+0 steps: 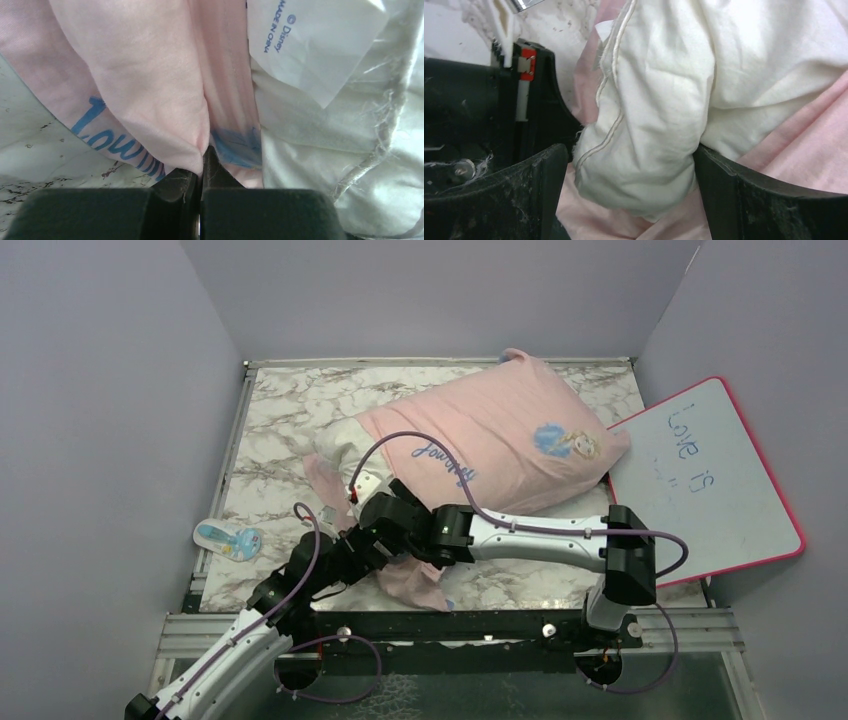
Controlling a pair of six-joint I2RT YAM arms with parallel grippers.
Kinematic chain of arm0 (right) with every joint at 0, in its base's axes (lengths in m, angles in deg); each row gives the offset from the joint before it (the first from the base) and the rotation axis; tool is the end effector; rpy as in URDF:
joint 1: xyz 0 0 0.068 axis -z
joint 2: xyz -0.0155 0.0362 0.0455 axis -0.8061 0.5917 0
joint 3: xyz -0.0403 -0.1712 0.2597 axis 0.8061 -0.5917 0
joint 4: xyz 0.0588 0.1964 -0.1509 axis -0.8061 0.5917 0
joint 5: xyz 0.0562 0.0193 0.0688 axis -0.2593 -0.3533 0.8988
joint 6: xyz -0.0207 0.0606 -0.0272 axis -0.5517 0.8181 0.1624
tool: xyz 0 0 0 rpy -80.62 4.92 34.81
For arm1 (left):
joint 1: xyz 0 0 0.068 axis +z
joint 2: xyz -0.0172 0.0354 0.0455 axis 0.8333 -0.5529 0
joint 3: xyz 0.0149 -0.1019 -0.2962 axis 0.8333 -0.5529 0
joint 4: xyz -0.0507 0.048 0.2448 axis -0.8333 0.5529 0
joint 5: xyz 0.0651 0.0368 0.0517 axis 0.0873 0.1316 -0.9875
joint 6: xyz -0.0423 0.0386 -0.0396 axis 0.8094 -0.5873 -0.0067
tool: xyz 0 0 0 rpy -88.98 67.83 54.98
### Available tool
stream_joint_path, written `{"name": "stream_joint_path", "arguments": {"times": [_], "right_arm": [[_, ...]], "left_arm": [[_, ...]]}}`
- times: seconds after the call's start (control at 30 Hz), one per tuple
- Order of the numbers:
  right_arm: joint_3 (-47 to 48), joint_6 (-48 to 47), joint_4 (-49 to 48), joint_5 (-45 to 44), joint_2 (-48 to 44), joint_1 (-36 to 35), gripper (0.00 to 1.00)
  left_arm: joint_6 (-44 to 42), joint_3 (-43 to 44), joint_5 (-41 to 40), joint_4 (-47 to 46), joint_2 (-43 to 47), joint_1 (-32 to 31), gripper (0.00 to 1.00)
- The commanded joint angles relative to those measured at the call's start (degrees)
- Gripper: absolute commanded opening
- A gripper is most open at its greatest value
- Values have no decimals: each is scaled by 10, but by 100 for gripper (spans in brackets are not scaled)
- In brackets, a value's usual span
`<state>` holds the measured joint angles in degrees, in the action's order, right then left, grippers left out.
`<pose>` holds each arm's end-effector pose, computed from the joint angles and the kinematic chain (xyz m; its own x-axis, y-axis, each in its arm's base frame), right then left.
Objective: Remove the pillowcase from the pillow
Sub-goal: Remove the pillow from the pillowcase.
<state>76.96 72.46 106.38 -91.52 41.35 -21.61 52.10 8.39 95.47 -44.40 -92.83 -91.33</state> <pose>0.1240 0.3855 0.3164 -0.3420 -0.5638 -0.7518 -0.7639 0.6327 -0.1270 0.0647 -0.0546 0.1496 -0.7791 -0.5527 -0.2957 -0.1046 0.5797 -0.8081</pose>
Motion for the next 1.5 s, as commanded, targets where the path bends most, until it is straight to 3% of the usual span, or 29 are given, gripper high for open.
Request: {"name": "stream_joint_path", "arguments": {"times": [0.0,0.07,0.27,0.33,0.47,0.57,0.7,0.87,1.1,1.23,1.33,1.47], "right_arm": [[-18,-27,-70,-97,22,1,99],[-17,-33,-74,-112,30,1,96],[-53,-78,-111,-184,54,1,68],[-95,-152,-196,-175,50,4,52],[0,-149,-135,-166,46,4,2],[92,-111,-99,-106,17,4,1],[120,-87,-187,-14,-63,17,1],[228,-78,-140,15,-42,33,1],[152,-6,-140,45,-70,42,1],[83,12,-232,54,-133,44,1],[114,48,-260,-11,-139,44,1],[209,27,-233,54,-108,44,1]], "left_arm": [[5,11,7,19,6,-1,0],[5,10,5,19,8,-1,0],[8,13,4,21,18,-1,0],[6,21,3,23,22,-1,0],[-5,34,-16,46,22,-1,0],[-5,28,-21,50,13,-1,0],[-4,18,-15,49,12,-1,0],[-2,2,-6,49,6,-1,0],[-11,6,-33,45,-32,-1,0],[-21,16,-64,34,-68,-1,0],[-20,9,-66,2,-112,-1,0],[-7,-23,-39,-67,-137,-1,0]]}}
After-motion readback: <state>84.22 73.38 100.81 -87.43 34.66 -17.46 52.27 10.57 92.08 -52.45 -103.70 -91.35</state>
